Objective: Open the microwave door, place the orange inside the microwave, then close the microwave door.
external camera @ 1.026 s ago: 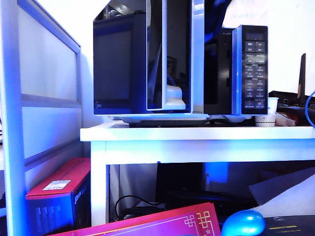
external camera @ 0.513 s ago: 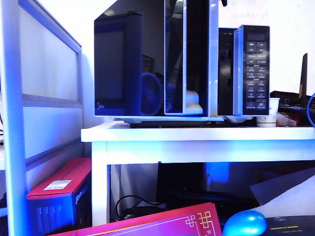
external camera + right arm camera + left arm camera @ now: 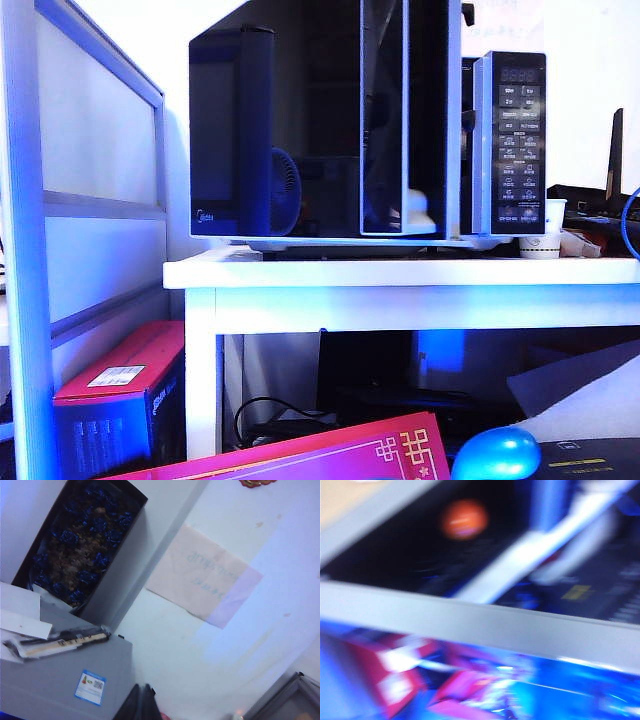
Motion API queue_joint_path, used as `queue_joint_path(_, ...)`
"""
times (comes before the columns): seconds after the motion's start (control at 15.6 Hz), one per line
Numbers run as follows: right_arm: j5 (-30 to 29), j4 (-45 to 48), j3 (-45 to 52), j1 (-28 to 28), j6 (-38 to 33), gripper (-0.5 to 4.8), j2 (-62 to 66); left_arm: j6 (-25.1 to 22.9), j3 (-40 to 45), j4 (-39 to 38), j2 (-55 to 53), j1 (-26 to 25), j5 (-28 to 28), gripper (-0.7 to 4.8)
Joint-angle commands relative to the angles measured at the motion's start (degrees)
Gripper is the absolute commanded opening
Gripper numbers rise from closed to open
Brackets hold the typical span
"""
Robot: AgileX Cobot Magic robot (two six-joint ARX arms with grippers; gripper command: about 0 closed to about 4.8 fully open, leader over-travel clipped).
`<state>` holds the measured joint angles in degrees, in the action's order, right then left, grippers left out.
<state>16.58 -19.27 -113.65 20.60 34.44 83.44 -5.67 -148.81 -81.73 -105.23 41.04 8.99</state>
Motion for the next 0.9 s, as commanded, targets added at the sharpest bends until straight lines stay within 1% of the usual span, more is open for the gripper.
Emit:
queue_joint_path(0.06, 0.2, -1.16, -0.22, 0.15, -5.03, -0.01, -2.89, 1.6, 0.55, -0.33, -1.2, 0.02, -5.31, 0.31)
queue_joint_path(0.13, 0.87, -2.97, -0.24, 0.15, -8.33, -0.01, -3.74, 1.62, 0.55, -0.33, -2.43, 0.02, -6.56, 0.21)
queue_joint_path(0.19, 1.38, -5.38, -0.28, 0.15, -13.22, -0.01, -4.72, 1.62, 0.74, -0.39, -3.78, 0.02, -9.46, 0.2)
queue_joint_path(0.26, 1.29, -6.62, -0.28, 0.15, -16.26, -0.01, -5.29, 1.62, 1.33, -0.39, -4.57, 0.04, -10.84, 0.15)
queue_joint_path(0.38, 1.29, -8.46, -0.46, 0.15, -18.62, -0.01, -5.84, 1.68, 3.02, -0.37, -5.75, 0.04, -11.98, 0.11)
queue_joint_path(0.45, 1.05, -10.82, -1.25, 0.15, -19.89, -0.01, -5.88, 1.7, 4.96, -0.37, -6.08, 0.04, -12.07, 0.11)
queue_joint_path(0.64, 0.11, -11.76, -1.68, 0.15, -19.89, -0.01, -6.32, 1.88, 8.28, 1.4, -6.51, 0.04, -12.0, 0.11)
queue_joint_path(0.71, 0.09, -11.82, -1.68, 0.15, -19.93, -0.01, -6.84, 1.81, 9.68, 6.16, -7.21, 0.04, -11.74, -0.02)
queue_joint_path(0.77, 0.07, -11.82, -1.68, 0.15, -19.93, -0.01, -6.97, 1.77, 9.73, 8.22, -7.52, 0.02, -11.43, -0.05)
queue_joint_path(0.9, -0.02, -11.98, -1.68, 0.15, -19.93, -0.01, -7.17, 1.6, 9.73, 17.2, -8.79, 0.02, -10.12, -0.05)
